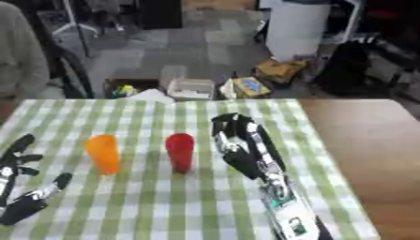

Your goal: Pour the contents of one cup into another cup.

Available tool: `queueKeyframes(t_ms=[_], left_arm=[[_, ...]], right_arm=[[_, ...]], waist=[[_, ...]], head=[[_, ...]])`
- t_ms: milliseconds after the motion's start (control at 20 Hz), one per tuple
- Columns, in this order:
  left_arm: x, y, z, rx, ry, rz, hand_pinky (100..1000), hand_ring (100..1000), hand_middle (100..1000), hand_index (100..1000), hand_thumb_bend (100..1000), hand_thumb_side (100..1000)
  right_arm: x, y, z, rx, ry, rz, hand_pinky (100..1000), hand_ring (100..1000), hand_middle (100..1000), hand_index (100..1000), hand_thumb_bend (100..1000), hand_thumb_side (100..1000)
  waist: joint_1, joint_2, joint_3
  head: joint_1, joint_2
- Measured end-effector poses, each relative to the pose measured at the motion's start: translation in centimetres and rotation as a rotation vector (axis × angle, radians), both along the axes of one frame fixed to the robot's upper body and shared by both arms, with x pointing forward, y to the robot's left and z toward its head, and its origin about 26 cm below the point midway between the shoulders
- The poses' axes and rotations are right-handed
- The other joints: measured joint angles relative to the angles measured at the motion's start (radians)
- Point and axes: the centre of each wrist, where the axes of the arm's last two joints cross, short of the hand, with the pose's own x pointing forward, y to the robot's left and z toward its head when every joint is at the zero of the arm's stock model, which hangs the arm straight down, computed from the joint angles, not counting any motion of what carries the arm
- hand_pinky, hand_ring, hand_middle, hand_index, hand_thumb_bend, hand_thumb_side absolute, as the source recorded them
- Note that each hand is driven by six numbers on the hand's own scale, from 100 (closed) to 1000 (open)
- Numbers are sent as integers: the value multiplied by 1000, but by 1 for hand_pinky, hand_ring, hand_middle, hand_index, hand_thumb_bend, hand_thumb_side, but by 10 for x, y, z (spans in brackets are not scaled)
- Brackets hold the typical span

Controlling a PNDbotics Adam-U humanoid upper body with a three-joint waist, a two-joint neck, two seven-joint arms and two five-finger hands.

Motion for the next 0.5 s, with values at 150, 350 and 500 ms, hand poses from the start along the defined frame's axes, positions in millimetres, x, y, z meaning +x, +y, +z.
queueKeyframes(t_ms=[150, 350, 500], left_arm=[[7, 2, -1, 5, 9, -8, 647, 791, 1000, 1000, 652, 598], [17, 4, 1, 12, 13, -20, 646, 789, 1000, 1000, 666, 601], [23, 4, 3, 16, 16, -28, 641, 783, 997, 1000, 661, 602]], right_arm=[[0, 2, 0, -1, 0, 8, 579, 454, 341, 699, 100, 613], [-1, 4, 0, 1, 1, 15, 579, 453, 340, 699, 100, 613], [-1, 5, 0, -2, 2, 19, 578, 453, 340, 698, 100, 614]], waist=[[0, 3, -8], [0, 10, -20], [0, 16, -28]], head=[[5, 0], [10, -2], [15, -2]])
